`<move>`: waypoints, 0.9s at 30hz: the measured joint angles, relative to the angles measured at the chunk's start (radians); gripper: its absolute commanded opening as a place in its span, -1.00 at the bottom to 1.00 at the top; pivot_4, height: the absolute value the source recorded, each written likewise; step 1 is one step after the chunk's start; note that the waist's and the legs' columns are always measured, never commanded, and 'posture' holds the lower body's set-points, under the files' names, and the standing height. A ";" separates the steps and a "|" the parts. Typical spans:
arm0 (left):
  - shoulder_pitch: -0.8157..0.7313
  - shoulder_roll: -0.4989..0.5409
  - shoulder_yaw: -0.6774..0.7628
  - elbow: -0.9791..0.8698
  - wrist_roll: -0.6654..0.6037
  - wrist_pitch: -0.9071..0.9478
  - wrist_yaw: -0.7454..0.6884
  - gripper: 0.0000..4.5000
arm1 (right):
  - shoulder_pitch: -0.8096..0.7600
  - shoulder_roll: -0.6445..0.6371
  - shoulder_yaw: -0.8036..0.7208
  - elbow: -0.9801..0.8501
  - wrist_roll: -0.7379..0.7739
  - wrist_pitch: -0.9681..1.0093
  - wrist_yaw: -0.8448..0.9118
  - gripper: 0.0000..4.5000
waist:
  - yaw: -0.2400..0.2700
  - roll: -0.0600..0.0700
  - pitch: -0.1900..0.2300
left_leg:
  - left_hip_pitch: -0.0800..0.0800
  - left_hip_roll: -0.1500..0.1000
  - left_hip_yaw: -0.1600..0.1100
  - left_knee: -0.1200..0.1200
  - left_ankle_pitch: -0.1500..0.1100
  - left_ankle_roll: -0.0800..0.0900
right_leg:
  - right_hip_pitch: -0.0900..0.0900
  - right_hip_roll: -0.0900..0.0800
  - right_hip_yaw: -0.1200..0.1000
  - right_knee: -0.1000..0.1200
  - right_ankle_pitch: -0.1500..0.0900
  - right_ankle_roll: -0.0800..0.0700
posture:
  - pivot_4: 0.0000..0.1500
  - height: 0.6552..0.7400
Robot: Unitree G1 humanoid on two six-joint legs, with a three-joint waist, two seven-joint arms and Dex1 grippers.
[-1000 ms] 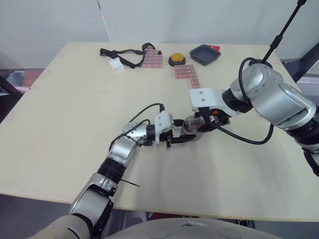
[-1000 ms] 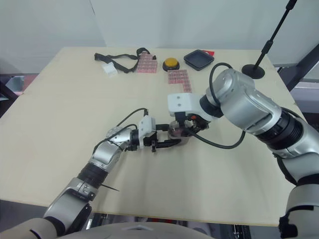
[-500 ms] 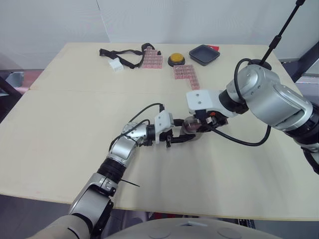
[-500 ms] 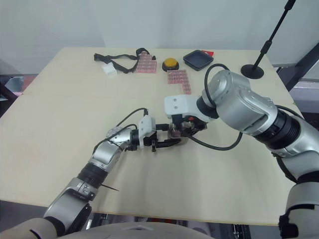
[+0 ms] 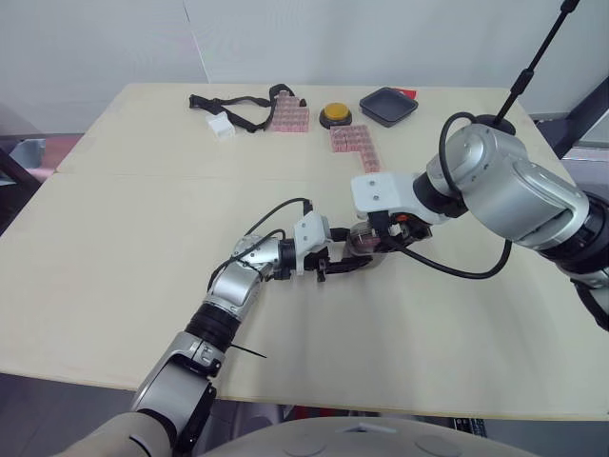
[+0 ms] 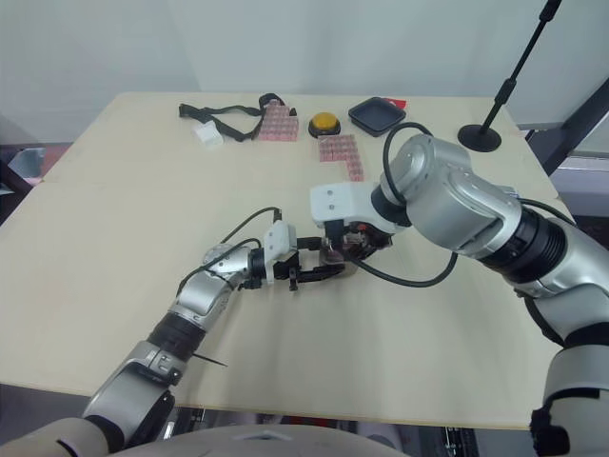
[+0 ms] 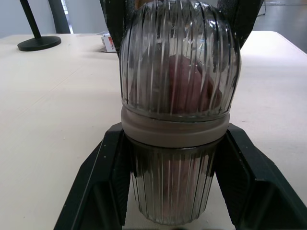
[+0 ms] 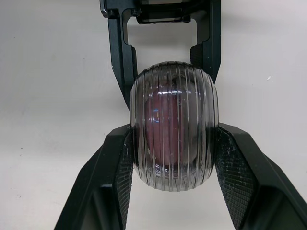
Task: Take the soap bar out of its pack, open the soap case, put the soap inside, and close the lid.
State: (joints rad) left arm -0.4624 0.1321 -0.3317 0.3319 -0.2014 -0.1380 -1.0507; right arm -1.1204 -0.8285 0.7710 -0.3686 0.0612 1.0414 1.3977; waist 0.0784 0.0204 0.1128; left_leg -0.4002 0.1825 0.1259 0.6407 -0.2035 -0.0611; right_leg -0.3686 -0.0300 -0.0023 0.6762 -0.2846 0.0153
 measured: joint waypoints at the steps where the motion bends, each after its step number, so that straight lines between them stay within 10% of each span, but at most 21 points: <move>1: 0.000 0.000 0.000 0.000 0.000 0.000 0.000 -0.08 | 0.000 0.001 0.000 0.002 0.000 -0.002 0.000 -0.13 | 0.000 0.000 0.000 | 0.001 0.000 0.000 0.000 0.000 0.000 | 0.001 0.000 0.000 0.000 0.000 0.000 | 1.00 1.00; 3: 0.001 0.001 0.001 0.000 0.000 0.000 0.000 -0.08 | 0.000 0.003 0.000 0.005 0.000 -0.006 0.000 0.32 | -0.001 0.000 0.000 | 0.002 0.000 0.000 -0.001 0.000 0.000 | 0.001 0.000 0.000 -0.001 0.000 0.000 | 1.00 1.00; 27: 0.000 -0.003 -0.002 -0.004 0.000 -0.009 -0.004 -0.08 | 0.032 -0.040 0.007 0.043 0.002 -0.062 -0.001 0.32 | 0.005 0.000 0.001 | -0.008 0.000 0.000 -0.001 0.000 0.000 | -0.006 0.000 0.000 0.002 0.000 0.000 | 1.00 1.00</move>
State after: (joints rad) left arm -0.4621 0.1295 -0.3334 0.3280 -0.2018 -0.1466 -1.0546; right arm -1.0885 -0.8683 0.7779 -0.3259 0.0634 0.9789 1.3964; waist 0.0829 0.0202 0.1136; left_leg -0.4079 0.1823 0.1255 0.6399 -0.2035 -0.0613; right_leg -0.3745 -0.0297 -0.0027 0.6784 -0.2845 0.0155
